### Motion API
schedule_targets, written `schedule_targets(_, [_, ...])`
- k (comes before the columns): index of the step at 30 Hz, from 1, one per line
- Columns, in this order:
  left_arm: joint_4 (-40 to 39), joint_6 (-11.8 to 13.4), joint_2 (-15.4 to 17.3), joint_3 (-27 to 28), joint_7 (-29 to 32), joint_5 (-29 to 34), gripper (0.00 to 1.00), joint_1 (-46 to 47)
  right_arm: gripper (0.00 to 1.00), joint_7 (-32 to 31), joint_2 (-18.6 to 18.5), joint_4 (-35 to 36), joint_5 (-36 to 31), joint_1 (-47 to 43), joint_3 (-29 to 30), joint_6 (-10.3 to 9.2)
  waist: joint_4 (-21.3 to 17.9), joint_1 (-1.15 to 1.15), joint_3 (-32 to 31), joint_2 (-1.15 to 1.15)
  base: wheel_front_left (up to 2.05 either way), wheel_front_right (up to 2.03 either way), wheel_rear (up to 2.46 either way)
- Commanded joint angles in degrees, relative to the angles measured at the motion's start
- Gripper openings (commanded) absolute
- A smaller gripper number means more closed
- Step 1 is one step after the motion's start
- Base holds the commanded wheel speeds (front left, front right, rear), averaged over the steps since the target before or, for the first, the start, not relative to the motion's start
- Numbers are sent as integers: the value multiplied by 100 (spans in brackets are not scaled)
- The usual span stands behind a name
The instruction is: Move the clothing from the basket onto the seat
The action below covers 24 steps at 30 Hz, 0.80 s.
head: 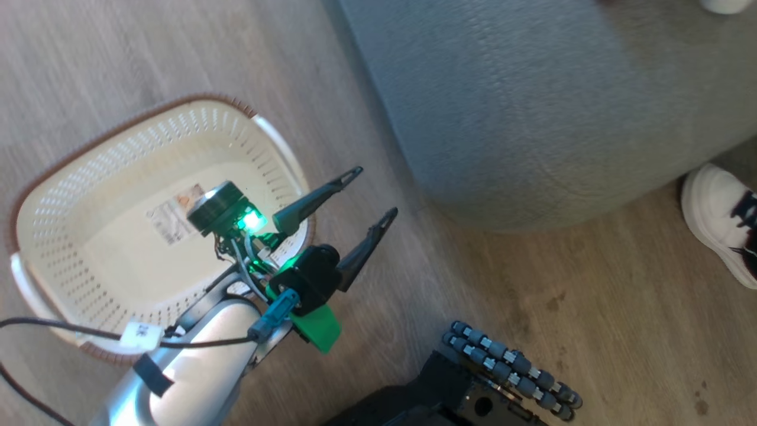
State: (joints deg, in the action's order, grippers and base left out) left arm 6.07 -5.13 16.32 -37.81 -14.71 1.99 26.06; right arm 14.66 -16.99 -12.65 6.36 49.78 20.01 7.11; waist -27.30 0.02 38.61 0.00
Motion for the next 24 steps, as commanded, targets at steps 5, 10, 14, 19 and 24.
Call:
schedule_targets(5, [-249, 129, 64, 99, -29, -86, 100, 112, 0, 34, -409, -673, 160, 537, 166, 37, 309, -2, 294, 0, 0, 0, 0])
schedule_targets(10, [-269, 181, 61, 9, -29, -117, 100, 162, 0, 34, -618, -1842, 248, 932, 108, 37, 501, -2, 388, 0, 0, 0, 0])
schedule_targets(14, [-312, 284, 55, -16, -29, -142, 100, 200, 0, 34, -737, -3001, 425, 1250, -142, 37, 633, -2, 483, 0, 0, 0, 0])
schedule_targets(19, [-371, 391, 72, 13, -29, -184, 100, 189, 0, 34, -825, -3835, 437, 1424, -206, 37, 718, -2, 555, 0, 0, 0, 0])
schedule_targets(24, [-381, 421, 100, -40, -29, -189, 100, 159, 0, 34, -713, -4502, 310, 1464, -464, 37, 768, -2, 574, 0, 0, 0, 0])
